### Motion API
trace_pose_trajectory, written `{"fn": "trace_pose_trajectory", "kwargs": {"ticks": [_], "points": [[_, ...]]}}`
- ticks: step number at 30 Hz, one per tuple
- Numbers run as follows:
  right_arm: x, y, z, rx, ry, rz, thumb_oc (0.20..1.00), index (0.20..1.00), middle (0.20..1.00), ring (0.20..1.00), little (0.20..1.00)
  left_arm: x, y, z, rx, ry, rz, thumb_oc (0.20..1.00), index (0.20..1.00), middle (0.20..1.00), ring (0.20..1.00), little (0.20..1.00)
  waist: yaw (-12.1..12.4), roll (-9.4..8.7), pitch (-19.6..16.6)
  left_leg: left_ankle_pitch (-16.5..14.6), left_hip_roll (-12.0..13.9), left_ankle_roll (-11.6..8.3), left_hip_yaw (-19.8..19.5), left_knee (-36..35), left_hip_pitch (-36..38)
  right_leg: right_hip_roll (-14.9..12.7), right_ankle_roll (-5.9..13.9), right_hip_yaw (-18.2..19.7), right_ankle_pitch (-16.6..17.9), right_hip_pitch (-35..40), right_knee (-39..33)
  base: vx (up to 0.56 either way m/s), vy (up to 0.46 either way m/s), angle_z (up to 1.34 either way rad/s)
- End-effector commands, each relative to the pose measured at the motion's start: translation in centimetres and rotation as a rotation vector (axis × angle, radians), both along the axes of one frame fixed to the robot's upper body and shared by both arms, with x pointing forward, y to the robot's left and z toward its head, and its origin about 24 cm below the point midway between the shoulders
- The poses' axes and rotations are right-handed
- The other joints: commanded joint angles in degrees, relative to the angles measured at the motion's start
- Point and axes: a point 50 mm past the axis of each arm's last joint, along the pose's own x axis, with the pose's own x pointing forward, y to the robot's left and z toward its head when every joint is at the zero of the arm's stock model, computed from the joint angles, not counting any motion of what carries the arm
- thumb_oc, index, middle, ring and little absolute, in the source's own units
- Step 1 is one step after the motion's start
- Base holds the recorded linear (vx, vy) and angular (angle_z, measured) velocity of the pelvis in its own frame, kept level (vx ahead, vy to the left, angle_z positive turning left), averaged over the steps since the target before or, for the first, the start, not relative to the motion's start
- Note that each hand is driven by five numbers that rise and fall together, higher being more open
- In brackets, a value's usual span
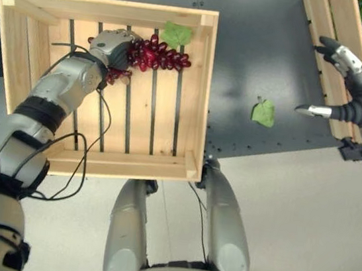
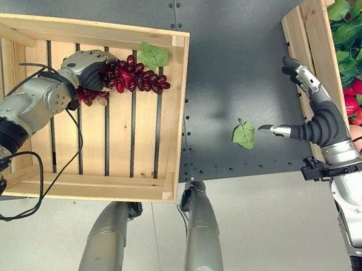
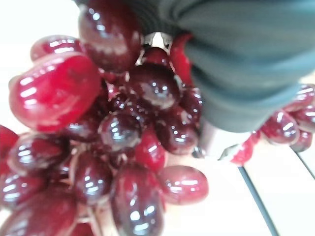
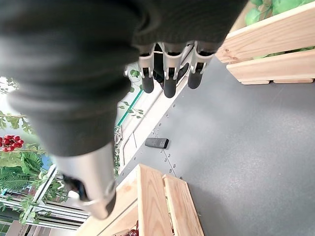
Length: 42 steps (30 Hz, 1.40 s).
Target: Pick up the fruits from the basket on one side to the basket on the other side
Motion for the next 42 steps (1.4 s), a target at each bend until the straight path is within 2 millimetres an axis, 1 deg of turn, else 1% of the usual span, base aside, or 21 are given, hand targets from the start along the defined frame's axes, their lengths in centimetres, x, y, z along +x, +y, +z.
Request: {"fn": "trace_pose_trajectory", "kwargs": {"ticks": [1, 2, 4, 5, 7, 8, 11, 13, 16, 17, 19, 20, 22, 25, 26, 30, 32, 35, 36, 37, 42], "points": [[-1.3, -0.1, 2.9, 0.078, -0.157, 0.036, 1.000, 1.000, 1.000, 1.000, 1.000, -4.3, 4.3, -8.1, -0.178, 0.343, 0.110, 0.200, 0.200, 0.200, 0.200, 0.200, 1.1, -0.48, 3.0, -1.0, -3.1, -0.62, 0.5, -2.9, 5.0, -1.8, 10.10, -2.1, -1.9, 3.1, 3.8, 0.00, 0.000, 0.00], [-1.3, 0.0, 2.9, 0.078, -0.157, 0.038, 1.000, 1.000, 1.000, 1.000, 1.000, -4.3, 4.4, -8.1, -0.178, 0.343, 0.112, 0.200, 0.200, 0.200, 0.200, 0.200, 1.0, -0.50, 3.0, -1.0, -3.1, -0.63, 0.5, -2.9, 5.0, -1.8, 10.11, -2.1, -1.9, 3.1, 3.8, 0.00, 0.000, 0.00], [-1.4, -0.3, 2.1, 0.095, -0.123, 0.037, 1.000, 1.000, 1.000, 1.000, 1.000, -5.9, 3.5, -6.3, -0.375, 0.310, -0.016, 0.200, 0.200, 0.200, 0.200, 0.200, 2.1, 0.38, 3.0, -0.9, -3.6, -0.65, 0.1, -3.2, 6.3, -2.0, 9.98, -2.3, -2.0, 4.3, 3.9, 0.00, 0.002, 0.02], [-1.4, -0.2, 2.1, 0.094, -0.121, 0.041, 1.000, 1.000, 1.000, 1.000, 1.000, -6.1, 3.6, -6.4, -0.378, 0.312, -0.012, 0.200, 0.200, 0.200, 0.200, 0.200, 1.9, 0.32, 3.0, -0.9, -3.6, -0.66, 0.1, -3.2, 6.4, -2.0, 9.99, -2.3, -2.0, 4.5, 3.8, 0.00, 0.000, 0.00], [-1.6, -0.5, 1.7, 0.098, -0.097, 0.038, 1.000, 1.000, 1.000, 1.000, 1.000, -7.5, 3.3, -5.2, -0.418, 0.322, -0.091, 0.200, 0.200, 0.200, 0.200, 0.200, 2.4, 0.89, 3.0, -1.0, -3.9, -0.68, 0.0, -3.4, 7.5, -2.2, 9.99, -2.6, -2.1, 5.4, 4.1, 0.00, 0.000, 0.00], [-1.7, -0.6, 1.2, 0.088, -0.066, 0.043, 1.000, 1.000, 1.000, 1.000, 1.000, -8.6, 3.0, -3.9, -0.457, 0.315, -0.163, 0.200, 0.200, 0.200, 0.200, 0.200, 2.7, 1.15, 3.0, -0.9, -4.1, -0.78, -0.1, -3.6, 8.5, -2.4, 10.07, -2.8, -2.0, 6.4, 4.1, -0.01, -0.002, 0.07], [-1.9, -0.7, 0.8, 0.076, -0.036, 0.054, 1.000, 1.000, 1.000, 1.000, 1.000, -10.1, 2.5, -2.2, -0.564, 0.320, -0.267, 0.200, 0.200, 0.200, 0.200, 0.200, 3.0, 1.40, 3.0, -0.6, -4.5, -0.93, -0.3, -4.4, 10.5, -2.7, 10.26, -3.1, -1.8, 8.3, 3.7, -0.01, -0.007, 0.14], [-1.9, -0.6, 0.6, 0.075, -0.023, 0.060, 1.000, 1.000, 1.000, 1.000, 1.000, -10.5, 2.3, -1.8, -0.607, 0.325, -0.300, 0.200, 0.200, 0.200, 0.200, 0.200, 2.9, 1.54, 3.0, -0.5, -4.6, -0.97, -0.3, -4.7, 11.2, -2.8, 10.33, -3.2, -1.7, 8.9, 3.6, 0.00, -0.001, 0.22], [-2.2, -0.9, 0.3, 0.051, 0.008, 0.063, 1.000, 1.000, 1.000, 1.000, 1.000, -12.2, 1.1, -0.3, -0.740, 0.373, -0.439, 0.200, 0.200, 0.200, 0.200, 0.200, 3.6, 2.14, 3.0, -0.3, -5.0, -0.95, -0.5, -5.5, 14.1, -2.8, 10.33, -3.8, -1.7, 11.6, 3.4, 0.00, -0.007, 0.25], [-2.2, -0.9, 0.3, 0.051, 0.009, 0.064, 1.000, 1.000, 1.000, 1.000, 1.000, -12.2, 1.1, -0.3, -0.741, 0.374, -0.438, 0.200, 0.200, 0.200, 0.200, 0.200, 3.5, 2.11, 3.0, -0.3, -5.0, -0.95, -0.5, -5.5, 14.2, -2.8, 10.34, -3.8, -1.7, 11.7, 3.4, 0.01, -0.004, 0.09], [-2.3, -0.9, 0.0, 0.033, 0.025, 0.066, 1.000, 1.000, 1.000, 1.000, 1.000, -13.0, 0.5, 0.4, -0.911, 0.377, -0.532, 0.200, 0.200, 0.200, 0.200, 0.200, 3.8, 2.25, 3.0, -0.3, -5.3, -1.01, -0.8, -6.0, 16.5, -3.0, 10.47, -4.1, -1.8, 13.8, 3.3, 0.00, 0.000, 0.00], [-2.3, -0.9, 0.0, 0.033, 0.026, 0.068, 1.000, 1.000, 1.000, 1.000, 1.000, -13.0, 0.6, 0.4, -0.912, 0.377, -0.530, 0.200, 0.200, 0.200, 0.200, 0.200, 3.7, 2.22, 3.0, -0.3, -5.3, -1.02, -0.8, -6.1, 16.7, -2.9, 10.48, -4.2, -1.8, 13.9, 3.3, 0.00, 0.000, 0.00], [-2.1, -1.0, -0.6, 0.030, 0.060, 0.061, 1.000, 1.000, 1.000, 1.000, 1.000, -13.3, 0.1, 0.5, -1.076, 0.380, -0.594, 0.200, 0.200, 0.200, 0.200, 0.200, 3.9, 2.15, 3.0, -0.3, -5.5, -1.01, -0.9, -6.4, 18.9, -3.2, 10.56, -4.4, -1.9, 16.0, 3.3, 0.00, 0.000, 0.00], [-2.0, -0.9, -1.0, 0.018, 0.093, 0.072, 1.000, 1.000, 1.000, 1.000, 1.000, -13.4, -0.1, 0.3, -1.151, 0.382, -0.609, 0.200, 0.200, 0.200, 0.200, 0.200, 3.9, 2.06, 3.0, -0.4, -5.7, -0.93, -1.2, -6.8, 20.8, -3.2, 10.62, -4.4, -2.0, 17.7, 3.4, 0.02, -0.007, 0.03], [-1.9, -1.0, -1.6, 0.006, 0.141, 0.074, 1.000, 1.000, 1.000, 1.000, 1.000, -13.5, -0.5, 0.0, -1.189, 0.405, -0.626, 0.200, 0.200, 0.200, 0.200, 0.200, 4.0, 1.88, 2.4, -0.5, -5.8, -0.89, -1.3, -7.0, 21.9, -3.5, 10.69, -4.7, -2.2, 18.9, 3.6, 0.03, -0.008, 0.04], [-1.6, -1.0, -2.1, -0.029, 0.188, 0.076, 1.000, 1.000, 1.000, 1.000, 1.000, -13.5, -1.5, 0.1, -1.227, 0.435, -0.681, 0.200, 0.200, 0.200, 0.200, 0.200, 4.1, 1.86, 1.1, -0.4, -6.2, -1.01, -1.5, -8.0, 23.8, -3.7, 10.76, -5.4, -2.4, 20.7, 3.2, 0.03, -0.008, 0.03], [-1.2, -1.0, -3.1, -0.025, 0.243, 0.083, 1.000, 1.000, 1.000, 1.000, 1.000, -13.3, -2.3, -0.1, -1.275, 0.456, -0.723, 0.200, 0.200, 0.200, 0.200, 0.200, 4.2, 1.91, -0.6, -0.4, -6.4, -1.11, -1.6, -8.9, 25.6, -3.6, 10.75, -5.8, -2.4, 22.5, 2.3, 0.06, -0.001, 0.06], [-0.8, -0.9, -4.0, -0.039, 0.295, 0.086, 1.000, 1.000, 1.000, 1.000, 1.000, -13.4, -3.1, 0.1, -1.277, 0.474, -0.762, 0.200, 0.200, 0.200, 0.200, 0.200, 4.4, 2.00, -2.8, -0.3, -6.6, -1.17, -1.8, -10.0, 27.4, -3.4, 10.70, -5.9, -2.6, 24.2, 1.7, 0.06, -0.008, 0.04], [-0.8, -0.9, -4.0, -0.039, 0.295, 0.086, 1.000, 1.000, 1.000, 1.000, 1.000, -13.4, -3.1, 0.1, -1.277, 0.474, -0.762, 0.200, 0.200, 0.200, 0.200, 0.200, 4.4, 2.00, -2.7, -0.3, -6.7, -1.17, -1.8, -10.0, 27.4, -3.4, 10.71, -5.9, -2.6, 24.2, 1.7, 0.06, -0.002, 0.03], [-0.7, -0.9, -4.7, -0.049, 0.341, 0.093, 1.000, 1.000, 1.000, 1.000, 1.000, -13.4, -3.5, 0.0, -1.277, 0.493, -0.784, 0.200, 0.200, 0.200, 0.200, 0.200, 4.3, 2.03, -4.2, -0.4, -6.8, -1.17, -1.9, -10.4, 28.4, -3.5, 10.76, -5.8, -2.6, 24.8, 1.9, 0.06, 0.007, 0.02], [-0.2, -0.1, -5.0, -0.092, 0.377, 0.137, 1.000, 1.000, 1.000, 1.000, 1.000, -13.2, -4.5, 0.0, -1.272, 0.529, -0.834, 0.200, 0.200, 0.200, 0.200, 0.200, 4.2, 2.54, -7.0, -0.5, -7.0, -1.12, -2.0, -11.3, 30.7, -3.4, 10.85, -6.0, -3.0, 26.9, 1.7, 0.06, 0.007, 0.02]]}}
